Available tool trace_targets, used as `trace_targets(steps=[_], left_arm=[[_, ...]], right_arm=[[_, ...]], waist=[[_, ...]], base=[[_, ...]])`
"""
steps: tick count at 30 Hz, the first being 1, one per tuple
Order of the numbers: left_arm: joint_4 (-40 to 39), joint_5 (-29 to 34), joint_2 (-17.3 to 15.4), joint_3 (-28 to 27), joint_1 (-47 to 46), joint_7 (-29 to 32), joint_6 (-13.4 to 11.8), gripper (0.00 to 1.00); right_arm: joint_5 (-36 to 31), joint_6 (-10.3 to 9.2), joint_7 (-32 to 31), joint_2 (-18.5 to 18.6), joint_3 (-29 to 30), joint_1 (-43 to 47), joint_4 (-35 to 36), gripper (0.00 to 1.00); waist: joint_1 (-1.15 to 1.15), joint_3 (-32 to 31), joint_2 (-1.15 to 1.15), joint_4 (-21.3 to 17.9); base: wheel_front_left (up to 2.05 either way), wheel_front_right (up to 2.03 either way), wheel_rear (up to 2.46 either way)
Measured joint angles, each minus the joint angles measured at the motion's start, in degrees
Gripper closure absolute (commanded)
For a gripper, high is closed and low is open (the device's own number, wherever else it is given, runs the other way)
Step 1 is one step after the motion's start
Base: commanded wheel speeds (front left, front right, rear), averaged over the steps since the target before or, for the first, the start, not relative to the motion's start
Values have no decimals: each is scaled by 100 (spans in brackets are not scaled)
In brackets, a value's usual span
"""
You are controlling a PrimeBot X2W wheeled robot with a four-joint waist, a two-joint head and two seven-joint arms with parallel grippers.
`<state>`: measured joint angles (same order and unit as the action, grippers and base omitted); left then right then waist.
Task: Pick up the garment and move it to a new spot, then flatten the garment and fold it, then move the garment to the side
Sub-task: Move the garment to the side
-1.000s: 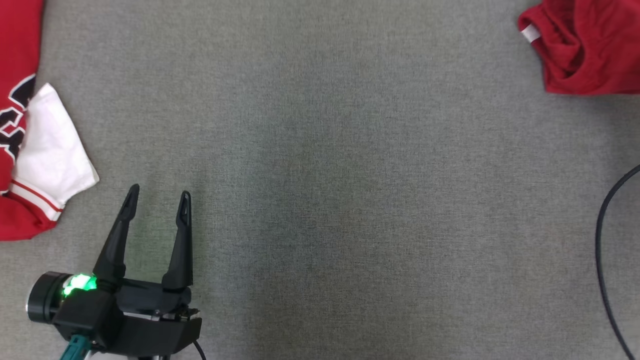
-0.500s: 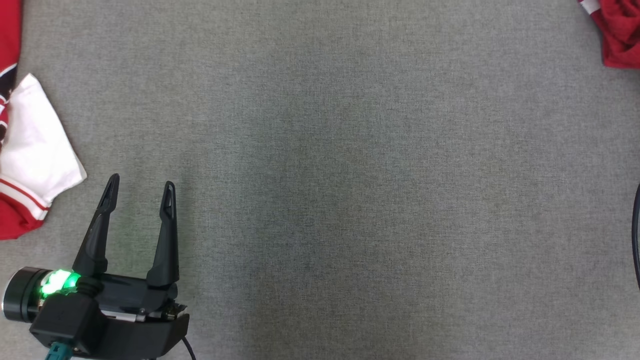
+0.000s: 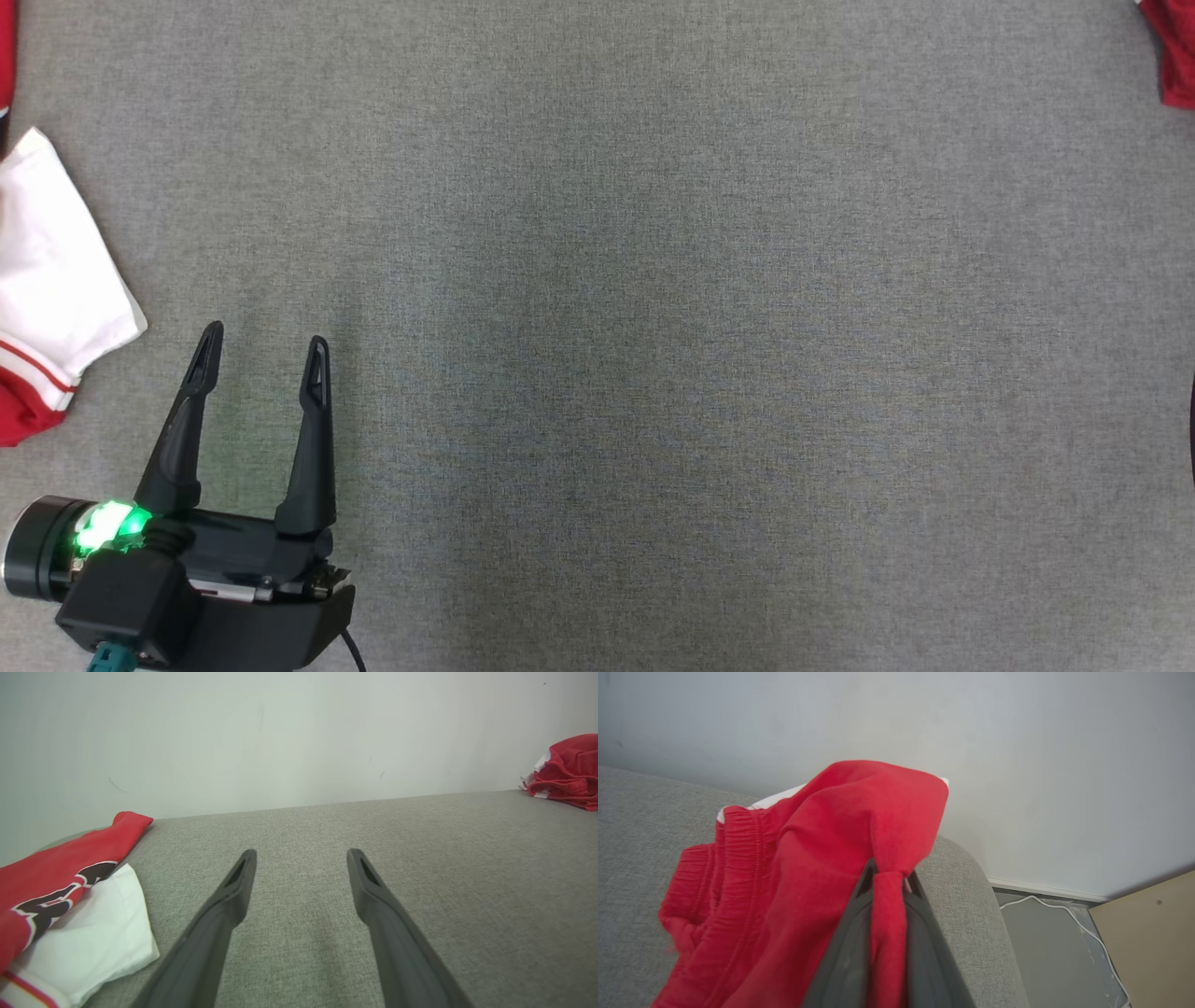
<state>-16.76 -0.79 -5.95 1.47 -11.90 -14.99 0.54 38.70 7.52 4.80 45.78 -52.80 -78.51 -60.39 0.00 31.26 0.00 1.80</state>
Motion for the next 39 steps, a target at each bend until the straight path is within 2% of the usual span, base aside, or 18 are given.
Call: trace_targets(steps=[1,3,5,13,15,27,33,39], left_arm=[[-2,1,-1,1,1,0,-11,0],[-3,1,-8,0,2,0,-13,0],[-2,2,-12,2,2,0,-15,0],[74,-5,-1,42,2,0,-40,0],[110,-21,9,43,3,0,-62,0],[422,-277,143,35,182,0,-122,0],[628,-410,226,-53,433,0,-174,0],[745,-422,256,-187,646,0,-222,0]], right_arm=[[2,0,2,-7,-13,-22,-13,100],[8,0,23,-18,-34,-85,-42,65],[18,0,-33,-29,-65,-96,-123,0],[46,0,-70,-46,-199,-91,-316,0],[43,0,92,-74,-182,-91,-327,0],[849,-1,947,-677,290,550,250,0],[866,-1,1023,-946,956,1171,1069,0],[275,-1,1034,-1285,2017,2026,1867,0]], waist=[[0,3,0,-1],[0,6,0,-7],[0,3,0,-12],[0,-121,0,-25],[0,-181,0,-25],[-1,-821,0,-71],[-1,-1315,-1,-119],[-1,-1706,-1,-196]], base=[[0,0,0],[0,0,0],[0,0,0],[0,0,0],[0,0,0],[0,0,0],[0,0,0],[0,0,0]])
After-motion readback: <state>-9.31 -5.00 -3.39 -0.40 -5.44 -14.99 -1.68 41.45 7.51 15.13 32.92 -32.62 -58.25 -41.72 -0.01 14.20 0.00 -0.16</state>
